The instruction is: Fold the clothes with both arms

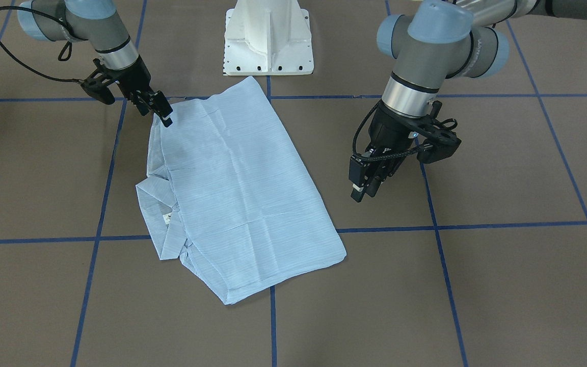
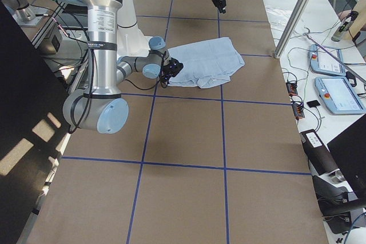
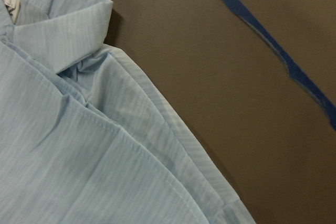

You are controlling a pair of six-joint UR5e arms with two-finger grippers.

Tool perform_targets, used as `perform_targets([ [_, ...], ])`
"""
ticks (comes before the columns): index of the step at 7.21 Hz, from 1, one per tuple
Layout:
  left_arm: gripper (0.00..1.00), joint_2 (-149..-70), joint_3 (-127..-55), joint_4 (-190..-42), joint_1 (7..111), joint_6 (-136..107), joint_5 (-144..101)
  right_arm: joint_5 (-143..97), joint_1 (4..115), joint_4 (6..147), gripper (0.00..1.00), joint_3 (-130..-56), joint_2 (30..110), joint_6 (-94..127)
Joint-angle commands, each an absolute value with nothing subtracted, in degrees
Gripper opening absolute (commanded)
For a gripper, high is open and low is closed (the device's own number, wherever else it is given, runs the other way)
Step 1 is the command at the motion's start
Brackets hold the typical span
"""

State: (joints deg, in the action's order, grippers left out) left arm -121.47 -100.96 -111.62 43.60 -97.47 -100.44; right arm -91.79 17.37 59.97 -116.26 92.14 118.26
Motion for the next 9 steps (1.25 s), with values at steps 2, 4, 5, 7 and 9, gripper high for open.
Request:
perform_targets([
  [2,0.46,-121.46,-100.99,-111.62,43.59,-97.47,-100.46,-89.04,14.51,60.03,0.98,-115.75,92.28,120.32],
  [4,0.46,-121.46,-100.99,-111.62,43.59,-97.47,-100.46,-89.03,14.15,60.29,0.94,-115.66,92.81,120.32],
  [5,0.46,-121.46,-100.99,-111.62,43.59,-97.47,-100.46,-88.95,14.15,60.38,0.86,-115.49,92.81,120.32],
  [7,0.46,-121.46,-101.42,-111.53,43.68,-97.47,-100.46,-88.51,14.06,60.47,0.69,-115.40,92.90,120.32],
  [9,0.46,-121.38,-101.78,-111.53,43.68,-97.47,-100.46,-88.51,13.80,60.47,0.31,-115.31,92.99,120.32],
])
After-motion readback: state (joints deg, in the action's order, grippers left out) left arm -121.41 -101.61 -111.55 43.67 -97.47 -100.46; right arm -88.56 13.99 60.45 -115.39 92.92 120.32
